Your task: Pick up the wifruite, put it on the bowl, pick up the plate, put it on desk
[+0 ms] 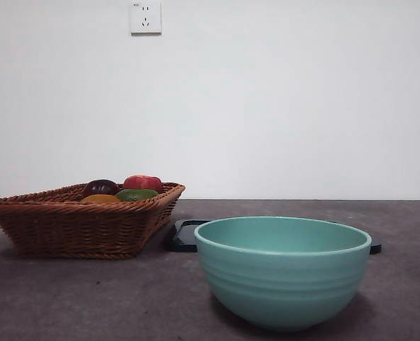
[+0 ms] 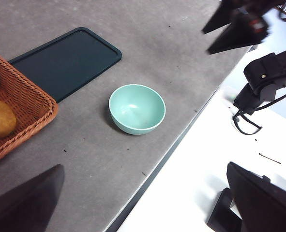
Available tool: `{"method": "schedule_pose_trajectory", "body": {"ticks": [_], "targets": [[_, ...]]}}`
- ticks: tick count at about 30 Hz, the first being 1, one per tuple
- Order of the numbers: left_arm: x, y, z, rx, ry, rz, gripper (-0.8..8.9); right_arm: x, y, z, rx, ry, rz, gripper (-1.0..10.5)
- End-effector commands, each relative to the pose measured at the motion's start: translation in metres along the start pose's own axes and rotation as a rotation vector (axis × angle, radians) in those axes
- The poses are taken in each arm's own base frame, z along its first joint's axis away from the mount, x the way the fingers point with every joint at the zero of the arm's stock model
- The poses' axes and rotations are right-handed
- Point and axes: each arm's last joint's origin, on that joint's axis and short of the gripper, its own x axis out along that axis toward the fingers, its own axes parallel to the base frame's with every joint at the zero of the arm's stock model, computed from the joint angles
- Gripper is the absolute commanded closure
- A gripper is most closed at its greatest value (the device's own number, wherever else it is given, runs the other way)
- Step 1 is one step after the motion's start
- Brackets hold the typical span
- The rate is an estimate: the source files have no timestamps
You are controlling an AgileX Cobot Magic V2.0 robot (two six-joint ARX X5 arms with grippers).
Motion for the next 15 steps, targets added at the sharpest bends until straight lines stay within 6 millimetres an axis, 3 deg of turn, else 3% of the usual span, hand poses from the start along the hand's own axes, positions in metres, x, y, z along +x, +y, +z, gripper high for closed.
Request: {"method": "schedule_pose_trajectory", "body": {"ticks": [1, 6, 15], "targets": [[-0.002, -0.001, 0.003, 0.009, -0.018, -0.007, 1.57, -0.029, -0.004, -0.020, -0.028, -0.110, 0.075, 3.5], [-0.002, -0.001, 0.003, 0.010, -0.019, -0.006, 1.57, -0.061, -0.018, -0.062, -0.059, -0.255, 0.132, 3.5], [-0.002, -0.001, 0.003, 0.010, -0.019, -0.007, 1.57, -0.084, -0.034, -0.108, -0.076, -0.435, 0.217, 3.5]]}}
